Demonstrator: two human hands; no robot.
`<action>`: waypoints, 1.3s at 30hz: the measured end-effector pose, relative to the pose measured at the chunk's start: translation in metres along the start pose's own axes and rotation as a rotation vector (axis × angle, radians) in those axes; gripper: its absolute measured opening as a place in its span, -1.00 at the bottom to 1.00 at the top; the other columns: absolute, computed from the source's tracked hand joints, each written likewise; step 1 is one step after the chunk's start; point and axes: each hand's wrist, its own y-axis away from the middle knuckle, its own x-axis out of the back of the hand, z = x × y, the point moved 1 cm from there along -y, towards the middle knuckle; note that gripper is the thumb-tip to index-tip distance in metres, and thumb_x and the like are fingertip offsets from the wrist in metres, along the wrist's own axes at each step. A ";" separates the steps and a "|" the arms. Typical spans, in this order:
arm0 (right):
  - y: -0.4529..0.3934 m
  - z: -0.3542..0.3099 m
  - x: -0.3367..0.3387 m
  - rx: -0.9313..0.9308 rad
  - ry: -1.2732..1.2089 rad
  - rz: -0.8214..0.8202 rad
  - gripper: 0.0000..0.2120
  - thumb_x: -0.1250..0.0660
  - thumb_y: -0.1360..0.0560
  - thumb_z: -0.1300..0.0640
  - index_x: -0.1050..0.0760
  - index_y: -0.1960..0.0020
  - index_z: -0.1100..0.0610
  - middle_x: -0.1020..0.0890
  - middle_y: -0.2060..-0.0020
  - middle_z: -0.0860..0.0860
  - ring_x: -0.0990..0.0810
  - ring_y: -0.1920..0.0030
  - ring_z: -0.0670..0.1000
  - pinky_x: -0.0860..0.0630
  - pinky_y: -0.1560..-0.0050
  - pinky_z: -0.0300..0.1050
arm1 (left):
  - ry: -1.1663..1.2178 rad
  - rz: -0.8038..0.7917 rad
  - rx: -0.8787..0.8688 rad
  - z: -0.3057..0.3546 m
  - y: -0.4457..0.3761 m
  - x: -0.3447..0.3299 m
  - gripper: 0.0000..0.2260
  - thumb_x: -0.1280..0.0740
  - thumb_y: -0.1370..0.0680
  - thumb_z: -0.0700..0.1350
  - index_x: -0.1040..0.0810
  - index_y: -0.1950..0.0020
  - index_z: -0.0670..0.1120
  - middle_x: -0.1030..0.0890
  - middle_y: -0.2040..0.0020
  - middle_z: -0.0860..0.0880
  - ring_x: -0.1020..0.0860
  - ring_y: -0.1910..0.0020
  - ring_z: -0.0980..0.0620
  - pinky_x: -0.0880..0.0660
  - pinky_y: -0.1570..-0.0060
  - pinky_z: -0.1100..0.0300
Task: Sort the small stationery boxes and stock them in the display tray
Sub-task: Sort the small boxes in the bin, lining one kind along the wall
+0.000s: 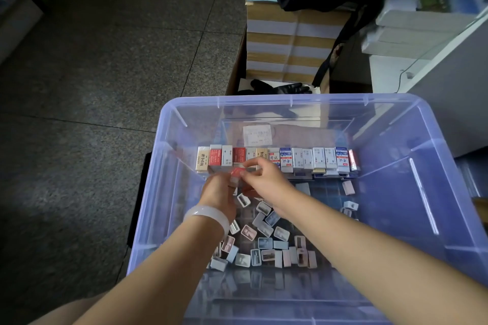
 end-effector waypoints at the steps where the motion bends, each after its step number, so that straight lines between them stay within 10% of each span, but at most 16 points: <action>1: 0.001 0.001 0.002 -0.037 -0.074 -0.006 -0.92 -0.33 -0.51 0.18 -0.48 0.02 0.05 -0.60 0.09 0.05 -0.63 0.07 0.07 -0.59 -0.04 0.00 | -0.025 -0.045 -0.002 0.001 0.003 0.000 -0.79 -0.07 -0.54 -0.37 -0.45 0.16 -0.19 -0.53 0.33 -0.11 -0.50 0.35 -0.04 -0.45 0.53 0.24; 8: -0.005 -0.006 0.018 0.024 -0.161 0.142 -0.86 -0.29 -0.53 0.24 -0.47 0.02 0.00 -0.59 0.08 0.03 -0.60 0.17 -0.02 -0.57 0.24 -0.23 | -0.174 -0.169 0.030 0.000 -0.003 -0.007 -0.78 -0.10 -0.66 -0.14 -0.49 -0.19 -0.14 -0.62 -0.09 -0.07 -0.57 -0.01 0.08 -0.48 0.21 0.21; 14: -0.022 -0.012 -0.001 0.049 -0.074 0.370 -0.86 -0.31 -0.51 0.22 -0.44 -0.06 0.09 -0.58 0.04 0.00 -0.56 0.05 0.00 -0.49 0.08 -0.15 | -0.308 -0.128 0.223 -0.010 -0.004 0.002 -0.89 -0.15 -0.60 -0.17 -0.46 0.01 -0.13 -0.51 0.10 -0.11 -0.56 0.24 -0.04 -0.55 0.01 0.05; 18: -0.015 -0.008 -0.003 0.112 0.022 0.350 -0.72 -0.23 -0.55 0.25 -0.48 -0.25 0.12 -0.56 -0.15 0.00 -0.49 -0.07 -0.06 -0.39 0.04 -0.25 | -0.308 -0.064 0.225 -0.012 -0.004 0.012 -0.85 -0.10 -0.60 -0.27 -0.41 0.11 -0.13 -0.55 0.30 -0.10 -0.57 0.42 -0.01 -0.51 0.41 0.17; 21: -0.013 -0.004 -0.003 0.104 -0.017 0.222 -0.65 -0.17 -0.57 0.24 -0.41 -0.34 0.09 -0.53 -0.23 0.02 -0.51 -0.20 0.01 -0.44 -0.19 -0.14 | -0.301 -0.025 0.212 -0.007 -0.001 0.012 -0.87 -0.09 -0.63 -0.19 -0.41 0.05 -0.13 -0.52 0.17 -0.11 -0.57 0.39 -0.03 -0.47 0.58 0.25; 27: -0.002 -0.014 0.008 0.107 -0.035 0.036 -0.60 -0.10 -0.61 0.22 -0.26 -0.44 0.08 -0.46 -0.25 0.01 -0.46 -0.22 -0.01 -0.40 -0.27 -0.09 | -0.512 0.020 0.022 0.003 -0.010 0.014 -0.85 -0.11 -0.64 -0.15 -0.43 -0.12 -0.15 -0.52 0.01 -0.11 -0.51 0.14 -0.04 -0.46 0.01 0.05; 31: 0.009 -0.010 0.045 0.085 0.107 -0.049 -0.70 -0.11 -0.61 0.26 -0.38 -0.32 0.16 -0.52 -0.21 0.11 -0.55 -0.12 0.02 -0.52 -0.13 -0.14 | -0.671 0.002 -0.113 0.013 -0.017 0.012 -0.81 -0.11 -0.63 -0.20 -0.41 -0.20 -0.14 -0.49 0.15 -0.04 -0.48 0.30 0.04 -0.40 0.37 0.22; 36: 0.025 0.011 0.091 0.003 0.637 -0.292 -0.71 -0.12 -0.61 0.20 -0.41 -0.31 0.15 -0.55 -0.17 0.08 -0.56 -0.09 0.01 -0.51 -0.14 -0.12 | -0.927 0.069 -0.178 0.022 -0.030 0.013 -0.78 -0.20 -0.60 -0.18 -0.52 -0.14 -0.28 -0.54 0.25 -0.09 -0.47 0.33 -0.01 -0.37 0.35 0.20; 39: 0.030 0.018 0.104 0.004 1.036 -0.399 -0.67 -0.18 -0.59 0.12 -0.41 -0.34 0.12 -0.50 -0.25 0.03 -0.50 -0.18 0.00 -0.38 -0.20 -0.16 | -1.170 0.111 -0.292 0.024 -0.038 0.014 -0.75 -0.20 -0.58 -0.21 -0.55 -0.15 -0.30 -0.61 0.00 -0.22 -0.58 0.03 -0.18 -0.53 0.03 0.03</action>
